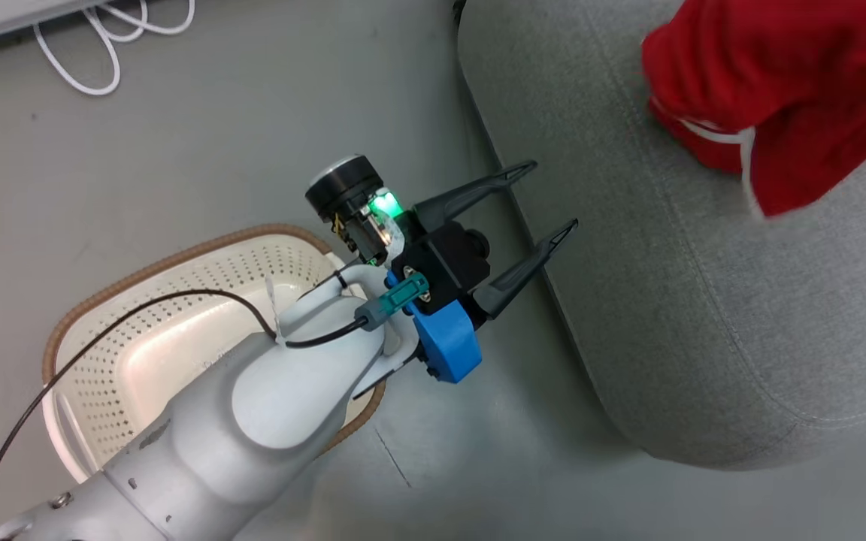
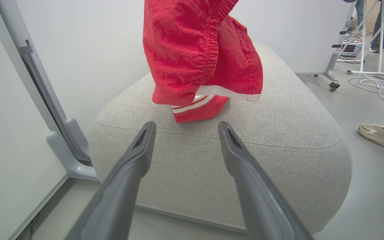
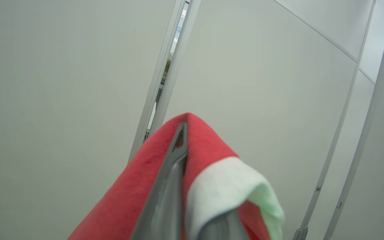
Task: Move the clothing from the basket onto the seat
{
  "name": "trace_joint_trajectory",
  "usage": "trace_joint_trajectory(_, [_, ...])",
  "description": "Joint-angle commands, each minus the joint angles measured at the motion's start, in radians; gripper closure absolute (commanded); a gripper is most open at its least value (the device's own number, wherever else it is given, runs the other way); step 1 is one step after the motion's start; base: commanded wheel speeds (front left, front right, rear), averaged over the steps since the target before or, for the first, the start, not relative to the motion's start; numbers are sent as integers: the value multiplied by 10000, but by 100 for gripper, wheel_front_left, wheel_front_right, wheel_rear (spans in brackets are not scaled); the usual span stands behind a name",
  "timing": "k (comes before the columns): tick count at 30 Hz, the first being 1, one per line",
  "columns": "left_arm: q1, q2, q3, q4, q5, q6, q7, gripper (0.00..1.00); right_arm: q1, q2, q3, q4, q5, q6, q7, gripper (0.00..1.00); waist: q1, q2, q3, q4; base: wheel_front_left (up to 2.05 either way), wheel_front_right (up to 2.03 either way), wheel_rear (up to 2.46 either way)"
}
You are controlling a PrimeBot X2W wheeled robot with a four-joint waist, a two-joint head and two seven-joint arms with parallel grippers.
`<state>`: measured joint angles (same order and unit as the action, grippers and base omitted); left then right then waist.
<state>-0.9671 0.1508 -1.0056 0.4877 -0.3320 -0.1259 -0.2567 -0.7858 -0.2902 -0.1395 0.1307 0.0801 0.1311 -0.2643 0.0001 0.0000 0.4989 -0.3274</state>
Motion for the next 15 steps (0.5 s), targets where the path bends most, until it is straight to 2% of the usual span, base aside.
trace_joint_trajectory(1, [-235, 155, 31, -103, 51, 2, 18, 0, -555, -340, -322, -103, -60, -7, 1, 100, -1, 0, 704, 286, 0, 0, 0])
trace_joint_trajectory(5, [-520, 291, 63, -360, 129, 28, 73, 0, -1351, -1169, -1225, 21, -68, -7, 1, 100, -1, 0, 1368, 441, 0, 0, 0])
trace_joint_trajectory(11, [-828, 541, 49, -752, 265, 60, 166, 0, -1913, -2427, -2384, 952, 154, -7, 1, 100, -1, 0, 2182, 594, 0, 0, 0])
trace_joint_trajectory(15, [-955, 612, 19, -890, 289, 64, 183, 0, -1792, -2722, -2857, 1549, 252, -7, 1, 100, -1, 0, 2526, 673, 0, 0, 0])
